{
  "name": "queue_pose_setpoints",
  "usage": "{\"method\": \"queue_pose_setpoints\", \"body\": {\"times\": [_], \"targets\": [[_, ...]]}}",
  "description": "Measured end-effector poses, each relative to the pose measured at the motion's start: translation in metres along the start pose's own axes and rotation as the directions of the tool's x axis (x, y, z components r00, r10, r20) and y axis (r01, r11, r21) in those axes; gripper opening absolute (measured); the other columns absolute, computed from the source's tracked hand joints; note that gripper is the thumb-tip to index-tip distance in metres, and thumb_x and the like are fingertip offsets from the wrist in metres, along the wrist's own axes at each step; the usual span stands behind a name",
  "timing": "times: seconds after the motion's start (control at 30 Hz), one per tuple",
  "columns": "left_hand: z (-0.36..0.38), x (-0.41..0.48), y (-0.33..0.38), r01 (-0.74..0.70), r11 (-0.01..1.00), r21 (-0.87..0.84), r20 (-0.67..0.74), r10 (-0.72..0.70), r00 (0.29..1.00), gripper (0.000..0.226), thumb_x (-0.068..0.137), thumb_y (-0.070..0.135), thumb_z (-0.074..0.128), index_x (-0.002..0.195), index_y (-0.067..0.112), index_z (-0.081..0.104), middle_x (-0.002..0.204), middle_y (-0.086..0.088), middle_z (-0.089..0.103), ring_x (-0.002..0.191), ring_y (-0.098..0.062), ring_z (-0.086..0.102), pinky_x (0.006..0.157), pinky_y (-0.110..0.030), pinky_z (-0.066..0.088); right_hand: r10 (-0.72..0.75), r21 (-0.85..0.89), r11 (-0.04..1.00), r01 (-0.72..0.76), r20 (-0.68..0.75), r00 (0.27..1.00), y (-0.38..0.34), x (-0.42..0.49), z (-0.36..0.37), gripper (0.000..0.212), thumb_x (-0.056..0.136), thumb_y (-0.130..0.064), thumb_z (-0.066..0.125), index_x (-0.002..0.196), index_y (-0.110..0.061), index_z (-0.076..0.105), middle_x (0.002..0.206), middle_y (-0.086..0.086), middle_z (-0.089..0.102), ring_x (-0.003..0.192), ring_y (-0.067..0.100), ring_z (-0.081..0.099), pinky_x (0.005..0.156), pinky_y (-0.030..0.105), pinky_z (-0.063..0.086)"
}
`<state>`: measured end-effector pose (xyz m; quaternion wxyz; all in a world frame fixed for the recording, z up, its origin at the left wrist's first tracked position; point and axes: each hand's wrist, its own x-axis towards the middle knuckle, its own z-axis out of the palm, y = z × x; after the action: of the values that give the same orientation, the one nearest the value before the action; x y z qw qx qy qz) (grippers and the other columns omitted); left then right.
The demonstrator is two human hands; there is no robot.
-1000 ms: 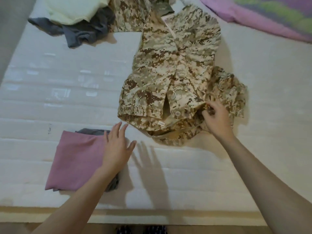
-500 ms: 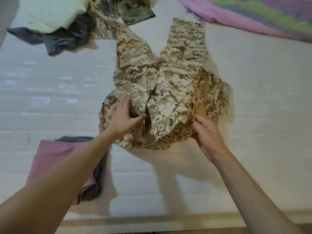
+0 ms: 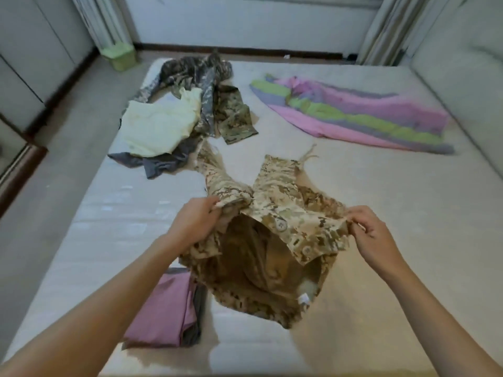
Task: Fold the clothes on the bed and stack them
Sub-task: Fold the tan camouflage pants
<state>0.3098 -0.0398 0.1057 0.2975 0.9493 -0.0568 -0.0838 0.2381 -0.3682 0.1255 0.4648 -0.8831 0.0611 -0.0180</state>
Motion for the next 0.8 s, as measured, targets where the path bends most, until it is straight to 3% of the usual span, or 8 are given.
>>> {"method": "queue_pose_setpoints", "body": {"times": [0.07, 0.2, 0.3, 0.37, 0.43, 0.6, 0.7, 0.8], "targets": [[-0.009, -0.042, 0.007, 0.03, 0.99, -0.139, 0.037, -0.025, 0.999, 0.021, 0.089, 0.015, 0.053, 0.074, 0.028, 0.06, 0.076, 0.005, 0.064, 0.073, -0.013, 0.058, 0.061, -0.021, 0.042, 0.064, 0.021, 0.998, -0.063, -0.033, 0.997, -0.006, -0.042, -0.004, 0.035, 0.095, 0.003, 0.043, 0.08, -0.022, 0.062, 0.096, -0.007, 0.06, 0.095, 0.014, 0.056, 0.078, 0.004, 0.039], [0.008, -0.108, 0.0, 0.173, 0.977, -0.125, 0.149, -0.154, 0.977, 0.006, 0.087, 0.024, 0.062, 0.083, 0.028, 0.059, 0.078, 0.01, 0.062, 0.076, -0.014, 0.059, 0.056, -0.019, 0.039, 0.446, 0.259, 0.867, -0.426, -0.022, 0.895, -0.01, -0.104, 0.027, 0.031, 0.1, -0.01, 0.037, 0.091, -0.007, 0.067, 0.099, 0.01, 0.067, 0.091, 0.023, 0.061, 0.076, 0.033, 0.048], [0.025, -0.143, -0.021, 0.139, 0.974, 0.181, 0.19, -0.173, 0.966, 0.013, 0.091, 0.02, 0.056, 0.104, 0.023, 0.058, 0.096, 0.002, 0.066, 0.084, -0.017, 0.062, 0.064, -0.027, 0.049, 0.688, 0.528, 0.571, -0.628, 0.11, 0.717, -0.036, -0.108, 0.049, 0.032, 0.101, -0.015, 0.034, 0.111, -0.003, 0.062, 0.105, 0.01, 0.065, 0.087, 0.019, 0.061, 0.077, 0.033, 0.051], [0.022, -0.165, -0.043, 0.172, 0.941, 0.29, 0.109, -0.211, 0.971, 0.012, 0.09, 0.016, 0.051, 0.09, 0.026, 0.058, 0.09, 0.004, 0.066, 0.078, -0.014, 0.061, 0.06, -0.024, 0.047, 0.731, 0.685, 0.365, -0.63, 0.209, 0.65, -0.057, -0.1, 0.049, 0.029, 0.101, -0.015, 0.037, 0.109, -0.003, 0.061, 0.102, 0.011, 0.067, 0.083, 0.022, 0.064, 0.07, 0.036, 0.053], [0.013, -0.182, -0.074, 0.306, 0.917, 0.255, 0.016, -0.321, 0.947, 0.023, 0.091, 0.011, 0.048, 0.075, 0.026, 0.055, 0.088, 0.002, 0.066, 0.069, -0.009, 0.054, 0.055, -0.02, 0.039, 0.728, 0.734, 0.28, -0.618, 0.257, 0.635, -0.077, -0.089, 0.036, 0.028, 0.099, -0.013, 0.036, 0.099, -0.003, 0.063, 0.094, 0.013, 0.069, 0.075, 0.024, 0.067, 0.061, 0.039, 0.053], [0.008, -0.195, -0.093, 0.428, 0.892, -0.146, 0.044, -0.427, 0.903, 0.006, 0.089, 0.01, 0.06, 0.092, 0.015, 0.062, 0.103, -0.011, 0.067, 0.081, -0.014, 0.056, 0.069, -0.025, 0.044, 0.61, 0.691, 0.372, -0.62, 0.321, 0.724, -0.119, -0.071, 0.004, 0.025, 0.086, -0.014, 0.037, 0.093, -0.008, 0.06, 0.096, 0.013, 0.065, 0.087, 0.028, 0.063, 0.085, 0.041, 0.05], [0.017, -0.191, -0.045, 0.267, 0.91, -0.316, 0.083, -0.254, 0.964, 0.047, 0.085, 0.028, 0.069, 0.126, 0.014, 0.051, 0.123, -0.005, 0.057, 0.109, -0.015, 0.054, 0.088, -0.027, 0.049, 0.538, 0.545, 0.553, -0.631, 0.345, 0.769, -0.141, -0.07, 0.0, 0.016, 0.081, -0.021, 0.043, 0.083, -0.012, 0.056, 0.085, 0.009, 0.062, 0.078, 0.024, 0.059, 0.075, 0.031, 0.051], [0.007, -0.174, 0.022, -0.05, 0.969, -0.24, -0.023, 0.046, 0.999, 0.081, 0.076, 0.052, 0.07, 0.143, 0.031, 0.029, 0.147, 0.004, 0.035, 0.133, -0.014, 0.033, 0.11, -0.039, 0.033, 0.4, 0.232, 0.867, -0.442, 0.207, 0.893, -0.164, -0.071, -0.004, 0.019, 0.083, -0.017, 0.054, 0.065, -0.011, 0.058, 0.069, 0.005, 0.059, 0.067, 0.018, 0.054, 0.057, 0.024, 0.044]]}}
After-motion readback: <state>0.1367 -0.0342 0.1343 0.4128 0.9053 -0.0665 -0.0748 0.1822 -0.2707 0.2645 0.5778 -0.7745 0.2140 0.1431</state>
